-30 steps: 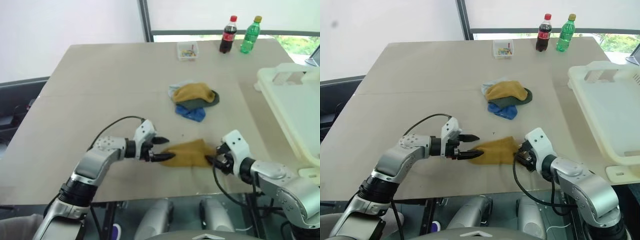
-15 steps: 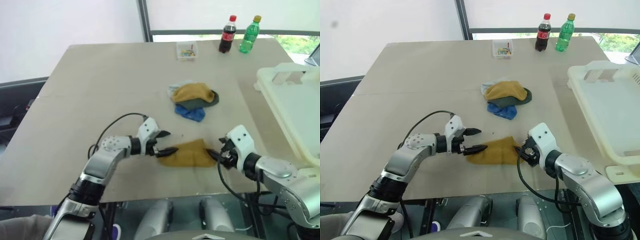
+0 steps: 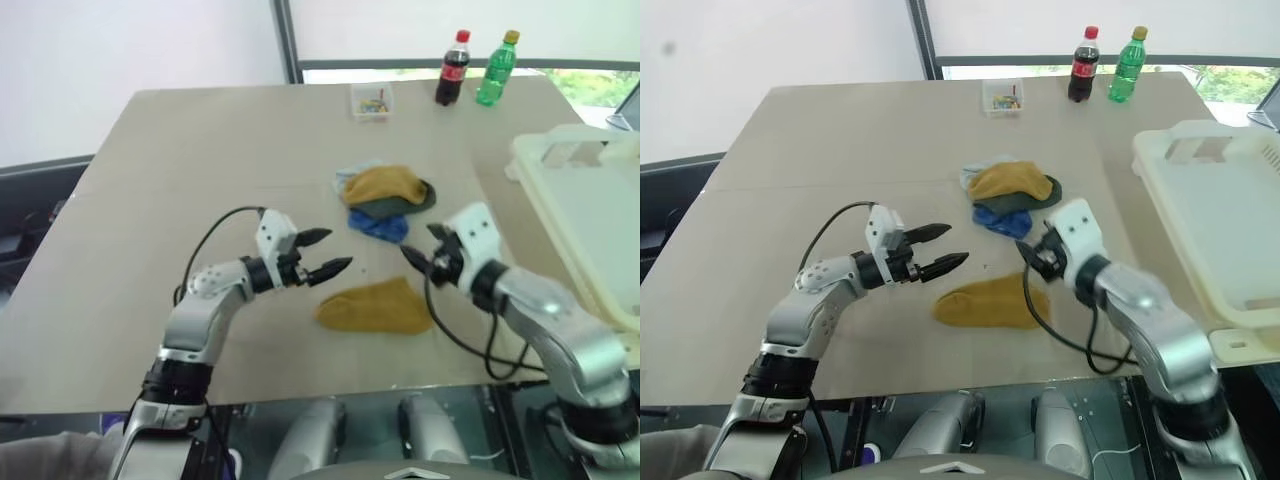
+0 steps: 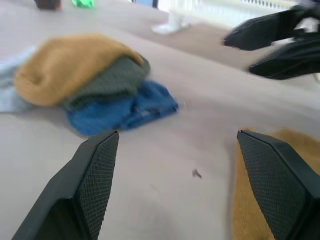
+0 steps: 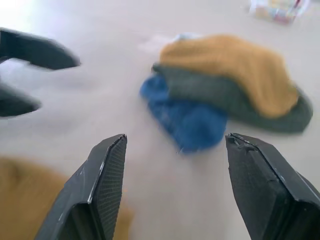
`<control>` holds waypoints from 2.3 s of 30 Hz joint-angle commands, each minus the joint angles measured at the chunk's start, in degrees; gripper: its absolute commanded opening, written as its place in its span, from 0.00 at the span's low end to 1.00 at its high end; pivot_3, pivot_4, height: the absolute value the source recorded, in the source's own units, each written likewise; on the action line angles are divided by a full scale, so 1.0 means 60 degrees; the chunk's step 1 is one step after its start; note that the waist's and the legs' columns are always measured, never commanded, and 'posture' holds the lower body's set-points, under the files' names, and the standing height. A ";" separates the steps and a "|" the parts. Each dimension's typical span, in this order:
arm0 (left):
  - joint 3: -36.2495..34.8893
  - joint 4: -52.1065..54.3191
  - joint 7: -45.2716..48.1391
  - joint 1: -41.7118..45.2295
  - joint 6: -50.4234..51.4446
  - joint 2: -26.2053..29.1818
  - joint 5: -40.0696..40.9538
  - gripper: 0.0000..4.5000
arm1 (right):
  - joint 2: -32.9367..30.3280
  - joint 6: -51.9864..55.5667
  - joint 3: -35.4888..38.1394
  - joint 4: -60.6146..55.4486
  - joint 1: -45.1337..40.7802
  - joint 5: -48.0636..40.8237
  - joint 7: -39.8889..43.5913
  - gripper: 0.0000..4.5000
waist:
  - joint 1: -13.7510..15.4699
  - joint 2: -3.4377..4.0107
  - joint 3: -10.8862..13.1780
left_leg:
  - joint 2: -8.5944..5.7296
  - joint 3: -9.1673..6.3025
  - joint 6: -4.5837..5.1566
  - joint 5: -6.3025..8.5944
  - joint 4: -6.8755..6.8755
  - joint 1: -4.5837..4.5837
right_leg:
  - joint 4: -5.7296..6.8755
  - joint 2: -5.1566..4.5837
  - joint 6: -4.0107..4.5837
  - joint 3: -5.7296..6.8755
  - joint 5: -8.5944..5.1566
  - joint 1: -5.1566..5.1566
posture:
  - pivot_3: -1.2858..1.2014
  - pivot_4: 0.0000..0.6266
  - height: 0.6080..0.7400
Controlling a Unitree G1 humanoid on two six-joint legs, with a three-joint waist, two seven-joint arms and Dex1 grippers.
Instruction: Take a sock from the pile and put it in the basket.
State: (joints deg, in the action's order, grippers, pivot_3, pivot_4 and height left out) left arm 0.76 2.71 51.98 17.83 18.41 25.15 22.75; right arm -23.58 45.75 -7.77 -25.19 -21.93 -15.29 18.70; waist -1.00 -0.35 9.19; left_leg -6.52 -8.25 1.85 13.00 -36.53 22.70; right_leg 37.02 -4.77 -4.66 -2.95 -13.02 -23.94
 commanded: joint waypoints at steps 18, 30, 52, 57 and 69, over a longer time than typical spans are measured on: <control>-0.0874 0.2467 -0.1830 -0.1736 0.0299 -0.0072 0.0270 0.90 | 0.0585 -0.4902 -0.0458 0.8001 -0.3749 0.1986 0.1896 0.26 | 0.0004 -0.0002 0.0001 | 0.0006 0.0000 -0.0004 -0.0001 0.0010 0.0012 | -0.0009 0.0017 0.0006 -0.0009 0.0000 -0.0015 | 0.52 0.24 1.00; -0.0987 0.2623 -0.2051 -0.1704 0.0297 0.0049 0.0361 0.90 | 0.0799 -0.5697 -0.0155 0.8957 -0.4256 0.2072 0.2346 0.01 | -0.0002 -0.0001 0.0002 | 0.0006 0.0001 -0.0005 -0.0001 0.0009 0.0011 | -0.0006 0.0018 0.0006 -0.0009 0.0001 -0.0014 | 0.52 0.24 1.00; -0.0862 0.1731 -0.1271 -0.1498 0.0149 0.0395 0.0279 0.90 | -0.1899 -0.2837 -0.2436 0.2191 -0.1608 0.1774 0.6586 0.01 | 0.0035 -0.0002 0.0003 | 0.0004 -0.0005 -0.0002 0.0002 0.0008 0.0014 | -0.0010 0.0008 0.0005 -0.0001 0.0000 -0.0013 | 0.52 0.24 1.00; -0.0810 0.1644 -0.0967 -0.1603 0.0274 0.0614 0.0303 0.90 | -0.2090 -0.2759 -0.2339 0.1946 -0.1539 0.1967 0.6448 0.01 | 0.0033 -0.0002 0.0003 | 0.0010 -0.0005 -0.0001 0.0003 0.0008 0.0013 | -0.0009 0.0011 0.0005 -0.0001 0.0000 -0.0013 | 0.52 0.24 1.00; -0.0317 0.1075 -0.1015 -0.1411 0.0581 0.0815 -0.0276 0.90 | -0.1688 -0.1538 -0.1815 0.0838 -0.0833 0.1347 0.5813 0.41 | 0.0064 -0.0004 0.0005 | 0.0008 -0.0009 -0.0001 0.0003 0.0008 0.0016 | -0.0011 -0.0007 0.0005 0.0001 0.0000 -0.0013 | 0.52 0.24 1.00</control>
State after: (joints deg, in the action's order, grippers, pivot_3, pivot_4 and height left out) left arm -1.08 8.85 45.88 8.94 21.85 29.38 21.32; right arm -33.81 35.38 -21.12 -16.90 -26.76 -5.94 54.36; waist -0.61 -0.38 9.21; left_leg -6.47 -8.30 1.85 13.02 -36.48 22.79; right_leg 36.95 -4.89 -4.63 -2.94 -13.02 -24.02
